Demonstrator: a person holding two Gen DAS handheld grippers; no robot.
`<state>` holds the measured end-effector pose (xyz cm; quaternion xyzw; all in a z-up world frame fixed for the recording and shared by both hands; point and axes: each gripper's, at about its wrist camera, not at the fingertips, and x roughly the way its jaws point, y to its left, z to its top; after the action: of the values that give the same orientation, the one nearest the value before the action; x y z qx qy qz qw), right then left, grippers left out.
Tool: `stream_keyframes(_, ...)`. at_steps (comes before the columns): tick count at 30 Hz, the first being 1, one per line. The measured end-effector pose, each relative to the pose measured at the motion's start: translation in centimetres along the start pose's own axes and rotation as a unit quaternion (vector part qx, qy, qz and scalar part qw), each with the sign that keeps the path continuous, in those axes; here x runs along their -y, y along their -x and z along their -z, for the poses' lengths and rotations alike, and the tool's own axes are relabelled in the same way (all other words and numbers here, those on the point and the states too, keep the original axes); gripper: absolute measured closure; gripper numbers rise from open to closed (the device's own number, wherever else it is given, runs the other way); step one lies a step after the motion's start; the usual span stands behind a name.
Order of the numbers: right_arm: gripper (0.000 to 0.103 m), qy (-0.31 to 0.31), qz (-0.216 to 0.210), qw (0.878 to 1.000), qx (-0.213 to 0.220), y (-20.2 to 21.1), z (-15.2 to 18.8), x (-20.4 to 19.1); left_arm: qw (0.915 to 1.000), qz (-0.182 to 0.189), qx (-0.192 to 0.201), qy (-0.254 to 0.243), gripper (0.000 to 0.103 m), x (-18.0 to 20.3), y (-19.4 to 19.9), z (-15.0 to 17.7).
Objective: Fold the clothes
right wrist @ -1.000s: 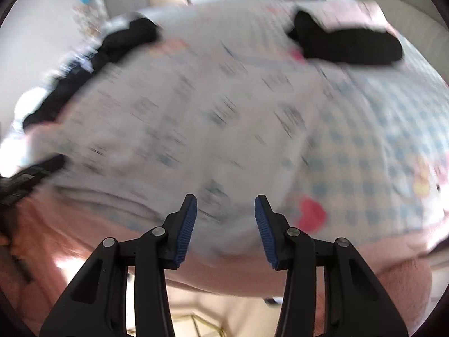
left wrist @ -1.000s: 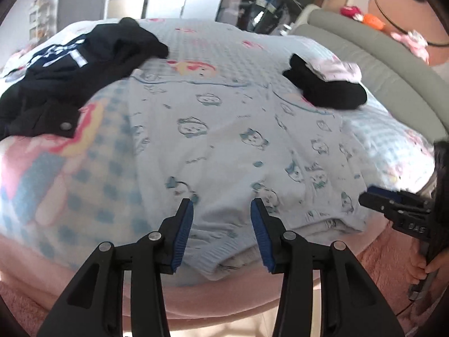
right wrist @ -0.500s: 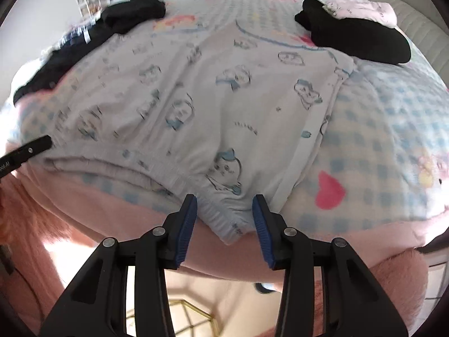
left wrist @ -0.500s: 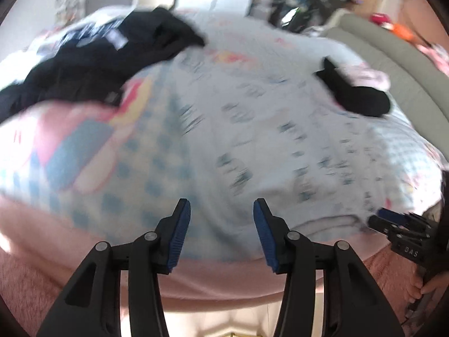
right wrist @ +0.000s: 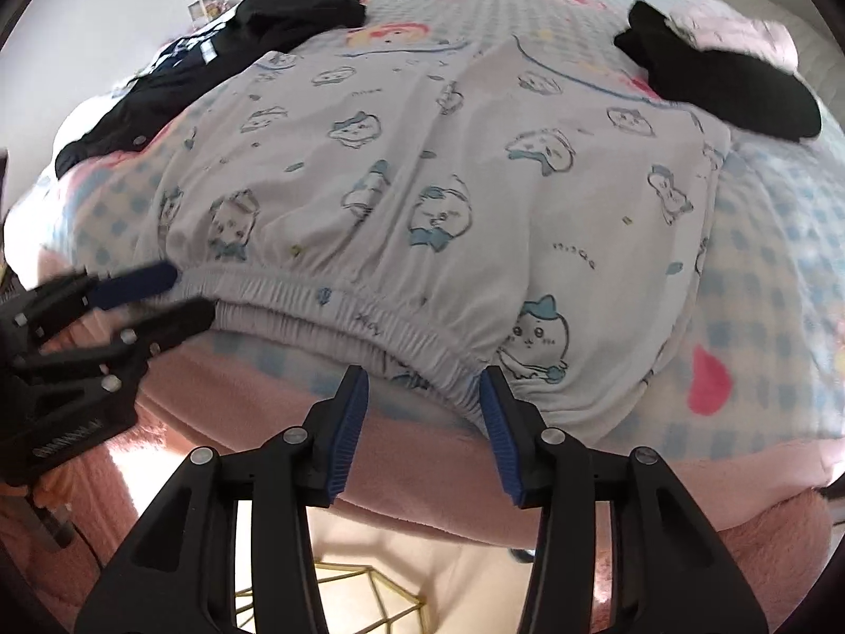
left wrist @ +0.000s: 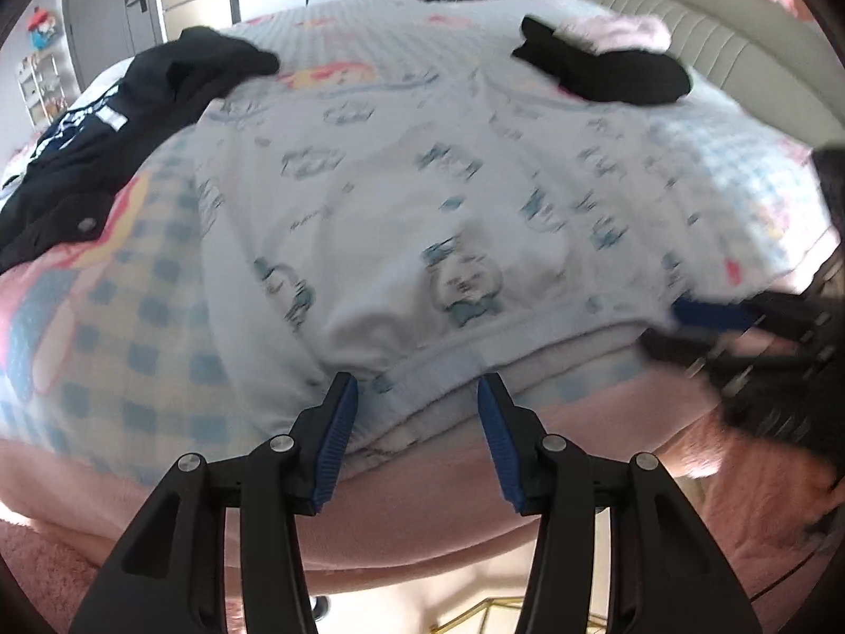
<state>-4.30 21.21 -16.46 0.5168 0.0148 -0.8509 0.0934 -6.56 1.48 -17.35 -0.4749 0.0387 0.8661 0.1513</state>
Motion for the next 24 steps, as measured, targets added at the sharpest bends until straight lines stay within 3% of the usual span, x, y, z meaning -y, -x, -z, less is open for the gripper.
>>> stream_keyframes(3,0.058,-0.003,0.014,1.000,0.001,-0.1,-0.3,0.6,1.0000,0.004,0.001,0.003,0.053,-0.4,0.4,0.0)
stream_keyframes(5,0.059,-0.002,0.012,1.000,0.001,0.0,-0.1,1.0,0.9999,-0.012,0.002,0.004,0.052,-0.8,0.3,0.1)
stream_keyframes(7,0.060,0.014,0.027,1.000,0.001,0.0,0.2,0.8,0.9991,-0.025,0.002,0.035,0.051,-2.1,0.7,0.3)
stream_keyframes(8,0.060,0.020,0.033,0.999,0.002,0.1,0.4,0.7,0.9976,-0.028,-0.002,0.064,0.042,-3.3,1.0,0.5)
stream_keyframes(11,0.060,0.013,0.035,0.999,0.005,0.4,0.8,1.3,0.9904,-0.015,-0.008,0.137,0.040,-6.1,1.8,1.5)
stream_keyframes(13,0.060,-0.001,0.026,1.000,0.005,0.7,0.7,2.0,0.9871,-0.015,-0.007,0.159,0.040,-6.8,2.5,2.1)
stream_keyframes(17,0.060,-0.012,0.015,1.000,0.016,1.3,0.1,2.0,0.9879,-0.072,0.019,0.137,0.040,-5.5,4.3,2.3)
stream_keyframes(20,0.059,-0.004,0.003,1.000,0.026,1.7,-0.3,1.4,0.9917,-0.075,0.038,0.098,0.040,-4.3,4.9,1.5)
stream_keyframes(24,0.059,0.007,0.002,1.000,0.018,0.9,-0.5,0.8,0.9972,-0.041,0.052,0.034,0.040,-1.8,4.5,0.0)
